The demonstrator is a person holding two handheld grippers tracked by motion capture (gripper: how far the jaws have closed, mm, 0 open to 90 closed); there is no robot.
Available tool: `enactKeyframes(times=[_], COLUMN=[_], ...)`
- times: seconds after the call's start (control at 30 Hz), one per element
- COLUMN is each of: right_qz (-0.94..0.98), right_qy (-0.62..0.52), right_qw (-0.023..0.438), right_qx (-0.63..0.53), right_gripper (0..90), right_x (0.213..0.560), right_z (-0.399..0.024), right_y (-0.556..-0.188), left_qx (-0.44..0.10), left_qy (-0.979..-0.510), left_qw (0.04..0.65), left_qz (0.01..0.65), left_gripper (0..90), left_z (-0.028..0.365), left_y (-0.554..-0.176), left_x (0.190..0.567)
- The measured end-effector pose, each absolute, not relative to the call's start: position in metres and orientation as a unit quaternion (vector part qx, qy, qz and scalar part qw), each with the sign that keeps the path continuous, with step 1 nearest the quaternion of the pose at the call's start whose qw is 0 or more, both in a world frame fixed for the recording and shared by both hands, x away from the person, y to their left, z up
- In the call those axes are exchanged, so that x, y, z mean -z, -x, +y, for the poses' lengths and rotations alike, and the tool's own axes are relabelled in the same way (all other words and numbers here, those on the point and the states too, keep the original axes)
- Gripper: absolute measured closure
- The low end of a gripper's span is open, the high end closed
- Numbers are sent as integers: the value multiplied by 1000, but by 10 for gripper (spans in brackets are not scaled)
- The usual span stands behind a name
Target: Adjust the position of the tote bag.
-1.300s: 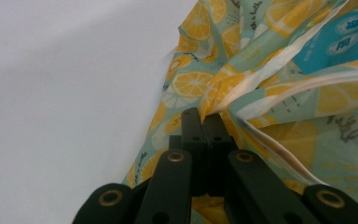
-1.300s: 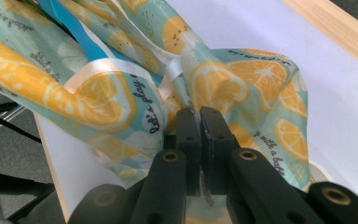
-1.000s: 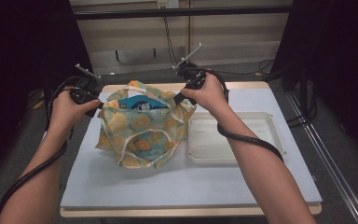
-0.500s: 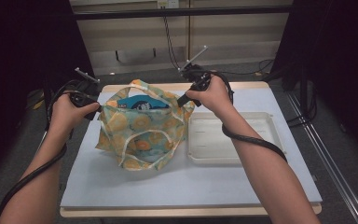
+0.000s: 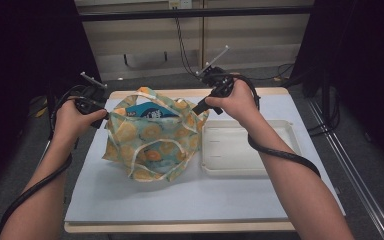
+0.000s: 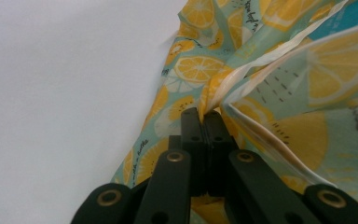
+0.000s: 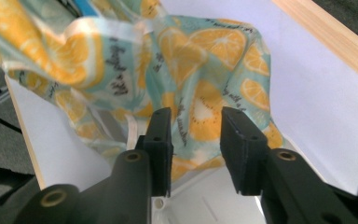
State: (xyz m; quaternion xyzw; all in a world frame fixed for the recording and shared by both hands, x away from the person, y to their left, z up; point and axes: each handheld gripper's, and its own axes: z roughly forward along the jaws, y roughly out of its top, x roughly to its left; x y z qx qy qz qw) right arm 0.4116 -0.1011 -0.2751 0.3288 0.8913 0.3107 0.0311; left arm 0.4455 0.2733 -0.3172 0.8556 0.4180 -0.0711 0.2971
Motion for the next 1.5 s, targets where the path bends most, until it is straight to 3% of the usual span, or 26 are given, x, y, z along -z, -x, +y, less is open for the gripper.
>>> enactKeyframes(times=[0.2, 0.43, 0.5, 0.67, 0.73, 0.83, 1.13, 1.5], right_qz=[900, 900, 901, 898, 896, 895, 883, 859], right_qy=[-306, -293, -290, -286, -288, -293, -314, -355], right_qw=[23, 12, 8, -4, -3, -9, -23, -28], right_qx=[-309, -321, -322, -335, -338, -337, -348, -367], right_gripper=[549, 548, 585, 774, 847, 882, 900, 900], right_x=[280, 274, 272, 266, 263, 261, 256, 259], right_z=[-92, -80, -76, -72, -71, -71, -84, -101], right_y=[-409, -412, -414, -418, -419, -421, -421, -429], left_qx=[69, 67, 68, 68, 67, 60, 65, 59], left_qy=[-856, -855, -857, -842, -856, -855, -839, -854], left_qw=[297, 301, 299, 314, 300, 305, 319, 310], left_qz=[417, 416, 414, 433, 416, 416, 436, 413], left_gripper=[892, 893, 893, 894, 894, 894, 895, 895], left_z=[272, 271, 272, 272, 275, 277, 282, 282], left_y=[-446, -446, -447, -447, -449, -449, -446, -450], left_x=[316, 315, 315, 315, 313, 314, 313, 311])
